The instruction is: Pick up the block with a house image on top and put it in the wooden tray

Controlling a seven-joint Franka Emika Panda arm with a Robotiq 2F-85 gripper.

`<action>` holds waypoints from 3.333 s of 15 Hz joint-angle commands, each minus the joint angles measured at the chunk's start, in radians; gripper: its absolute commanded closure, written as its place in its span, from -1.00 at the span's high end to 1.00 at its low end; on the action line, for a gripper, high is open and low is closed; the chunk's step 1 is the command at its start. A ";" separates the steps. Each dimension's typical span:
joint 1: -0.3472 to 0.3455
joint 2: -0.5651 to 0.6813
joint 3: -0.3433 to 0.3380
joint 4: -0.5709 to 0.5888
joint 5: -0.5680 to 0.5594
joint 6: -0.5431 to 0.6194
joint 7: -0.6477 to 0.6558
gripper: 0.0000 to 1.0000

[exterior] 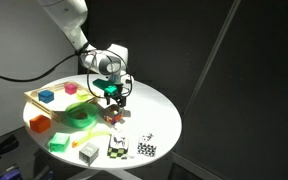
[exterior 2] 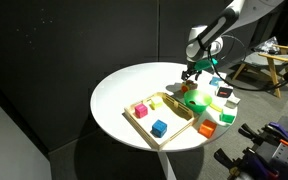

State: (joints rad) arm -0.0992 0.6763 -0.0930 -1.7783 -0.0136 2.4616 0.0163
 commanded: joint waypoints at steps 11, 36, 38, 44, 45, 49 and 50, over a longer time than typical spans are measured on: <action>0.001 0.027 -0.012 0.026 -0.033 0.005 -0.010 1.00; 0.105 -0.007 -0.128 0.040 -0.075 -0.120 0.236 -0.58; 0.110 -0.029 -0.130 0.040 -0.073 -0.159 0.268 -0.65; 0.120 -0.119 -0.133 0.025 -0.076 -0.238 0.371 -0.65; 0.122 -0.133 -0.134 0.023 -0.076 -0.247 0.390 -0.65; 0.134 -0.184 -0.137 0.011 -0.086 -0.285 0.493 -0.65; 0.137 -0.196 -0.134 0.006 -0.085 -0.293 0.520 -0.65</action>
State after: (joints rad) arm 0.0168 0.5367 -0.2180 -1.7404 -0.0741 2.2022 0.4524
